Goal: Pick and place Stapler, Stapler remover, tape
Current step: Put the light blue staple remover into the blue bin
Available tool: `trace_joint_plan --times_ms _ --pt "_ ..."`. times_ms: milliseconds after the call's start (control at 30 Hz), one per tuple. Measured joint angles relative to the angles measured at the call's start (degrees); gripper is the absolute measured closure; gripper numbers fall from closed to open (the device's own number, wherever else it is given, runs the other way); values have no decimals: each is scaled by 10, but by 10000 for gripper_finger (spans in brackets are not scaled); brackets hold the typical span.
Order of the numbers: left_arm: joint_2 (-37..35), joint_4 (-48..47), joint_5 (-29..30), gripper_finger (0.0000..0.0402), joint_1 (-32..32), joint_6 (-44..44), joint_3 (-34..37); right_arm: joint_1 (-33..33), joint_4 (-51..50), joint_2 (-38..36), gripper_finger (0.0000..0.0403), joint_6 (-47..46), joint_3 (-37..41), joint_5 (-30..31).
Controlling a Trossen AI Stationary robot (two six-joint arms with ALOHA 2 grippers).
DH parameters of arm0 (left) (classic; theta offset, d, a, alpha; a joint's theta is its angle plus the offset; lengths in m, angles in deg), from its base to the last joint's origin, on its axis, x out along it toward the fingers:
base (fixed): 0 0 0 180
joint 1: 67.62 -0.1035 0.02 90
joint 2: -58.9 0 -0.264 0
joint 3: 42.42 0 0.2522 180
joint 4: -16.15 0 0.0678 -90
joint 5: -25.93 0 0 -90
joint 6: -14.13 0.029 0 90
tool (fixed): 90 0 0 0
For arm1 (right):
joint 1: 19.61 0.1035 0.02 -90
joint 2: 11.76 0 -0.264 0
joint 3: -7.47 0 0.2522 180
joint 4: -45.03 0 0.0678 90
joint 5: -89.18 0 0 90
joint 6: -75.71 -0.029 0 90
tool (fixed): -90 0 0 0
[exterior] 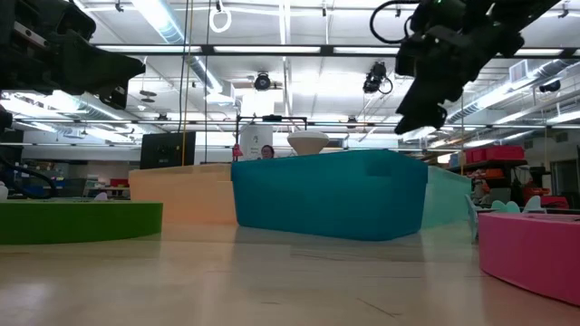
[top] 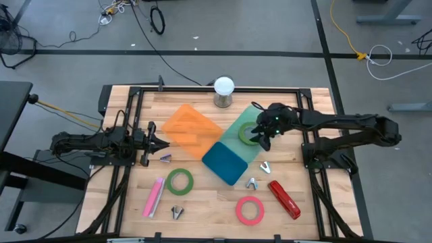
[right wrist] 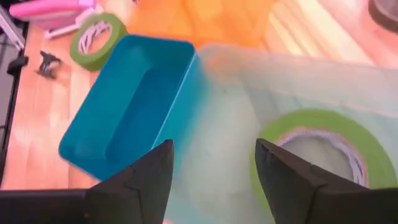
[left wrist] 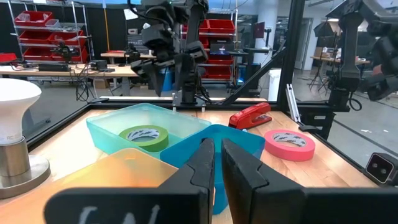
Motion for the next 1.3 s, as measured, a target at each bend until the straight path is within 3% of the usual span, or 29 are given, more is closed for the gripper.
trace_joint_plan --times_ms 333,767,1300 --pt "0 0 0 369 0 0 0 52 -149 -48 179 -23 0 0" --pt "0 0 0 369 0 0 0 122 -292 -72 179 -149 0 -3" --pt "0 0 0 369 0 0 0 152 -328 -48 179 -197 5 19"
